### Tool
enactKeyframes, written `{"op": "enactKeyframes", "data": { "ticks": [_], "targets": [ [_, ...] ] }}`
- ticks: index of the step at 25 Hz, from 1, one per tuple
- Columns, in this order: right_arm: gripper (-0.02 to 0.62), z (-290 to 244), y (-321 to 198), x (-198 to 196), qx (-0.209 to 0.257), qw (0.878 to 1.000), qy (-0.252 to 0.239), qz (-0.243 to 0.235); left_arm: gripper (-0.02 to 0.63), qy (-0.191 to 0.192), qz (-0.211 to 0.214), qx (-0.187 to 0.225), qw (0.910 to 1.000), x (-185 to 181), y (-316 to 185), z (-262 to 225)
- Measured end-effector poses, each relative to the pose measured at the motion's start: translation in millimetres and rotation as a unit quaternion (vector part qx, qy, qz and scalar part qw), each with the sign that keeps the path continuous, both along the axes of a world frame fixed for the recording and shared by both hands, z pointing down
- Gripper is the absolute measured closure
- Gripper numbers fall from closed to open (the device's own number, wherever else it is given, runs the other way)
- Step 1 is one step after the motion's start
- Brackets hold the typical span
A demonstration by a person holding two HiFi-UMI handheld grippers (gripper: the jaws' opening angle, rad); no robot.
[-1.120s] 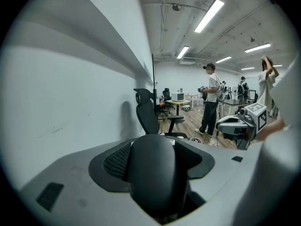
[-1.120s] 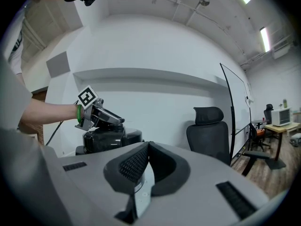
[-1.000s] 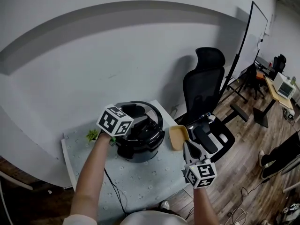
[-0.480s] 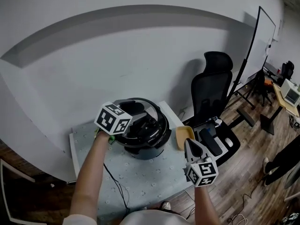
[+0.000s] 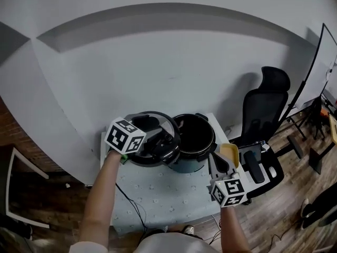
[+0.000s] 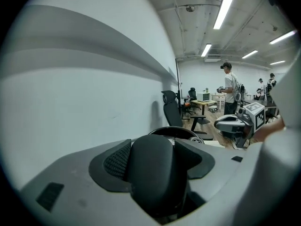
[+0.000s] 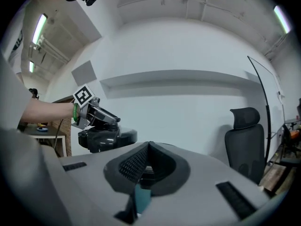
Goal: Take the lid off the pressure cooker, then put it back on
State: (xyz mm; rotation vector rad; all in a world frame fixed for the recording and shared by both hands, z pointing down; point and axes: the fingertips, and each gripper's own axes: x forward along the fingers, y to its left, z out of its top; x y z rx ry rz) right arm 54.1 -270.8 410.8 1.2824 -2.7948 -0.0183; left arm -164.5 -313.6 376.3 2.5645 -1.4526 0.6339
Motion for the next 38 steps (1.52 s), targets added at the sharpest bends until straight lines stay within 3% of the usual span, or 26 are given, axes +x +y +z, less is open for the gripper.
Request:
{"op": "enactKeyframes", "data": {
  "ticks": [7,15,27,38],
  "targets": [
    [0.595,0,11,-60,0.000,0.998,0.008,-0.067,0.321,-0.004,-0.086,-0.017,0.9961,-66,48,36],
    [0.595,9,26,-105,-0.006,0.994,0.015,-0.109,0.321,-0.003,-0.136,-0.020,0.9905,-102,80,94],
    [0.595,29,27,-107,-0.026,0.995,0.035,-0.088,0.324,0.033,-0.135,-0.029,0.9898,-96,81,191],
    [0.595,37,19,-81,-0.036,0.997,0.050,-0.041,0.324,0.030,-0.117,-0.037,0.9920,-79,59,239]
  ]
}}
